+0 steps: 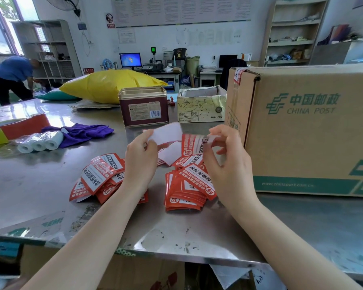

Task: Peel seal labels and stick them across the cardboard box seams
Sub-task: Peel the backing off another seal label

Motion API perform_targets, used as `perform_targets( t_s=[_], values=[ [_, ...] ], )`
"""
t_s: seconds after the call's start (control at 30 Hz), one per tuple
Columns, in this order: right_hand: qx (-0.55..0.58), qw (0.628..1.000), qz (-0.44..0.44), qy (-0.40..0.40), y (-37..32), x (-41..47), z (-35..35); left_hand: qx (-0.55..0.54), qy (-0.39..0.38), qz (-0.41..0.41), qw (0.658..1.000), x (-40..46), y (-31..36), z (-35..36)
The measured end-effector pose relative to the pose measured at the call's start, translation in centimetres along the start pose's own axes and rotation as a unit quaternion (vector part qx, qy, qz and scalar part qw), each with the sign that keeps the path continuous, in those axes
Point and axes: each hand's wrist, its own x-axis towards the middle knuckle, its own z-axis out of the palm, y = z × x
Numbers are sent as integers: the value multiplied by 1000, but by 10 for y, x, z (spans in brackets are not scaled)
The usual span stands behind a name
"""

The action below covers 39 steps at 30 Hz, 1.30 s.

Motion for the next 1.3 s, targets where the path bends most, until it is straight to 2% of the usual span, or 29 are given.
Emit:
perform_targets(
  t_s=[0.17,0.27,0.6,0.73,0.83,0.9,1.03,1.1,1.2,1.3],
  values=[
    [10,1000,13,-11,-3,-2,-2,-17,-97,-73,992,0,-1,5],
    [3,1000,22,-21,-3,-1,-2,-5,-117,-74,990,-1,-1,5],
    [-36,997,43,-50,0,0,1,56,-33,-23,998,-2,-1,1],
    [-62,996,40,-50,2,0,3,31,-4,78,996,-2,3,0],
    [-80,994,43,-60,5,0,4,-21,-39,163,986,-8,8,0],
    [-88,993,38,-63,7,1,5,-36,-78,188,979,-13,10,-1],
    [-99,992,33,-67,8,0,4,40,-77,260,962,-12,6,1],
    [-94,993,28,-62,7,0,5,60,-69,271,958,-11,4,1],
    [-67,996,28,-44,6,1,4,30,-49,262,963,-10,7,0],
    [-35,997,57,-31,4,2,2,-44,-29,201,978,-8,9,-5]
  ],
)
